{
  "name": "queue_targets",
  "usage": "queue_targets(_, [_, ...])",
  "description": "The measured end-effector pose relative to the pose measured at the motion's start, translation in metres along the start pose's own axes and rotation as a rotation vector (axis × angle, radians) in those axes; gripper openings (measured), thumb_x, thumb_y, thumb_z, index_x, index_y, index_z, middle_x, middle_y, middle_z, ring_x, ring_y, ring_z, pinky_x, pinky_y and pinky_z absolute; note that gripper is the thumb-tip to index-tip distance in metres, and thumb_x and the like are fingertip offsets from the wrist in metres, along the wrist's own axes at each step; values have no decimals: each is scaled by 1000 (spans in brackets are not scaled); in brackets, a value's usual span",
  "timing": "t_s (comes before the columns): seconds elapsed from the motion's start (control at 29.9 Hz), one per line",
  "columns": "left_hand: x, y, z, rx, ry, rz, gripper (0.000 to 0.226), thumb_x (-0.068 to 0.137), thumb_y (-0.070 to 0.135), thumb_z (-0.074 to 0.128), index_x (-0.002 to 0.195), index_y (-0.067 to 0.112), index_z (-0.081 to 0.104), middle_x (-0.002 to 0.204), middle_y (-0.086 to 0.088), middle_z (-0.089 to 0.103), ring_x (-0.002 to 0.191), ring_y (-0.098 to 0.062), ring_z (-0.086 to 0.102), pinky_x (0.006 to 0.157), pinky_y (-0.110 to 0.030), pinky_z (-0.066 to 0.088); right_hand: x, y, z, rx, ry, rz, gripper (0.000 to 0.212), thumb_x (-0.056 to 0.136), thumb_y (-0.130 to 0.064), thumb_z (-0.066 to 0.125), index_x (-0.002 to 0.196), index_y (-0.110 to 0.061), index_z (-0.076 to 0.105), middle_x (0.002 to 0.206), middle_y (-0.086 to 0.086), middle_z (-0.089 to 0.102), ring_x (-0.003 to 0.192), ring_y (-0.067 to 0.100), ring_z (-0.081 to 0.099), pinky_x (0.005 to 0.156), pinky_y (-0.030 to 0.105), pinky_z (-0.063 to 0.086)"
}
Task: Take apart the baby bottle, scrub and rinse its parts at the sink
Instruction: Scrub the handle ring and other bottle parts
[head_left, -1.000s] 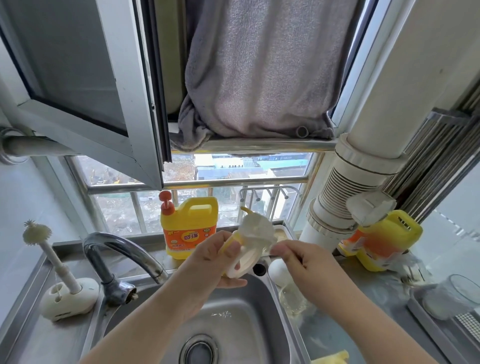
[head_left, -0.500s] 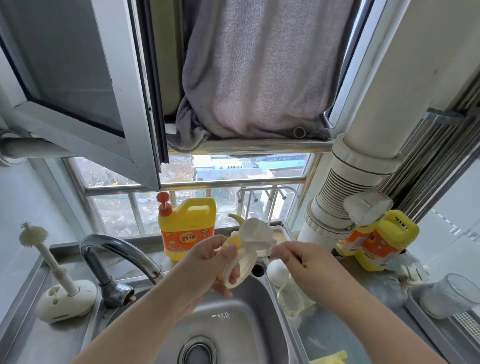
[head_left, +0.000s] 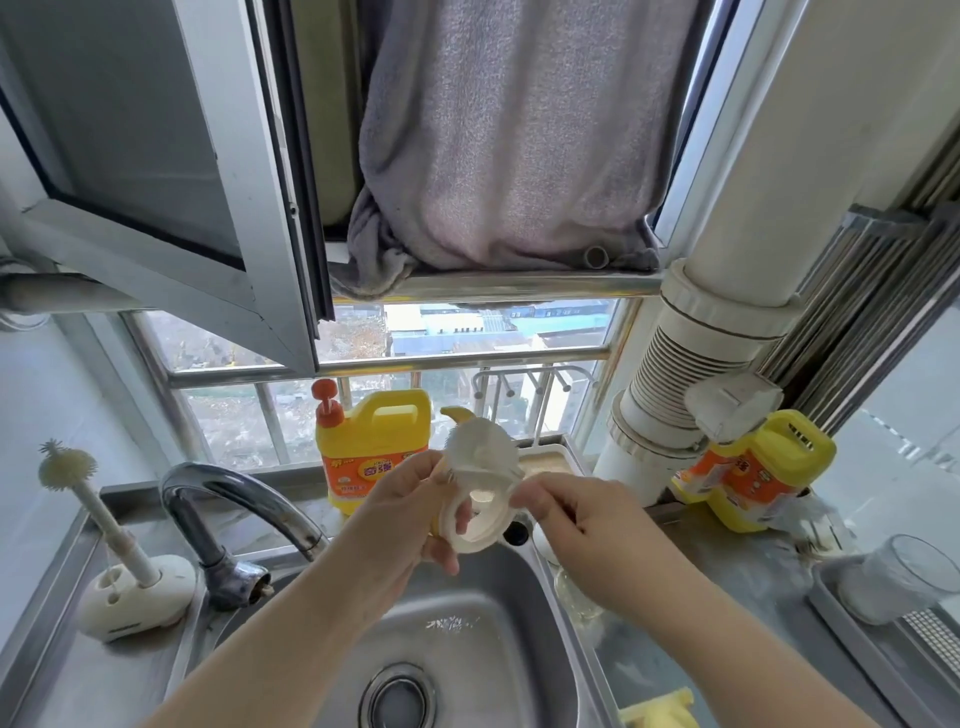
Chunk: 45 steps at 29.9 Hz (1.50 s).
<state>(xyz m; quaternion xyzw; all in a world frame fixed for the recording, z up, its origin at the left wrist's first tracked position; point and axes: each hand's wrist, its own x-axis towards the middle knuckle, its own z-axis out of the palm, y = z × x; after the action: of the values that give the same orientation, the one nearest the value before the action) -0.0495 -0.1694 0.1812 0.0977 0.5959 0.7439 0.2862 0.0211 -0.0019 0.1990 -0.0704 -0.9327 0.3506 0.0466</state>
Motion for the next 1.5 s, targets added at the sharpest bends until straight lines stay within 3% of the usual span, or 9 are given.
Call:
queue_targets(0.37, [1, -3, -1, -156, -18, 2, 27, 73, 21, 57, 87, -2, 60, 83, -14, 57, 69, -15, 58, 45, -24, 54, -1, 19, 5, 62, 83, 82, 26, 97, -38, 40, 94, -34, 65, 77, -5, 67, 68, -4, 56, 60, 8, 40])
queue_targets(0.5, [0, -3, -7, -293, -74, -33, 26, 76, 18, 55, 91, -2, 61, 72, -15, 59, 56, -16, 59, 44, -27, 55, 0, 20, 2, 198, 32, 51, 26, 93, -48, 39, 79, -46, 60, 53, -9, 45, 49, 4, 44, 52, 17, 35])
queue_targets(0.7, [2, -10, -20, -492, -236, -86, 48, 54, 25, 90, 91, 0, 70, 74, -18, 65, 62, -24, 66, 51, -35, 58, 7, 11, 9, 540, -186, 175, 36, 77, -47, 68, 109, -32, 61, 59, -3, 40, 47, 6, 39, 49, 24, 37])
queue_targets(0.9, [-2, -13, -16, 139, 42, -157, 29, 85, 28, 57, 106, 8, 61, 102, -7, 67, 86, -18, 66, 68, -34, 58, 13, 15, 12, 253, -31, 171, 13, 80, -36, 70, 86, -27, 64, 60, -8, 49, 59, 8, 49, 67, 28, 44])
queue_targets(1.0, [-5, -13, -21, 849, 295, 195, 35, 88, 36, 60, 119, 29, 47, 123, 14, 43, 113, -6, 46, 89, -23, 37, 14, 19, 3, 117, -22, 120, 15, 75, -32, 72, 83, -22, 64, 55, -10, 48, 54, 5, 45, 61, 24, 41])
queue_targets(1.07, [-6, -7, -19, 998, 200, 349, 34, 87, 41, 58, 119, 37, 48, 121, 28, 37, 116, 7, 33, 104, -29, 26, 14, 18, 1, 76, -45, 96, 12, 75, -29, 72, 74, -25, 61, 51, -12, 48, 49, 1, 43, 56, 18, 38])
queue_targets(1.14, [-4, -3, -13, 1068, 32, 304, 26, 87, 49, 54, 110, 37, 57, 104, 34, 47, 95, 18, 38, 107, -36, 24, 14, 18, 5, 55, -65, 73, 13, 75, -29, 72, 70, -28, 60, 52, -13, 51, 49, 0, 45, 55, 17, 38])
queue_targets(1.24, [5, -4, -11, 960, -85, 208, 18, 83, 48, 61, 90, 31, 61, 75, 16, 59, 66, 4, 50, 75, -23, 41, 12, 14, 11, 79, -80, 61, 11, 73, -31, 73, 77, -32, 63, 60, -9, 57, 56, 3, 51, 63, 28, 47])
queue_targets(1.5, [14, -19, -12, 819, 9, 141, 12, 88, 31, 62, 88, 22, 55, 78, -1, 58, 71, -12, 52, 67, -24, 39, 1, 15, 7, 95, 70, 60, 23, 95, -43, 40, 99, -29, 59, 65, -9, 54, 59, 1, 50, 61, 20, 39])
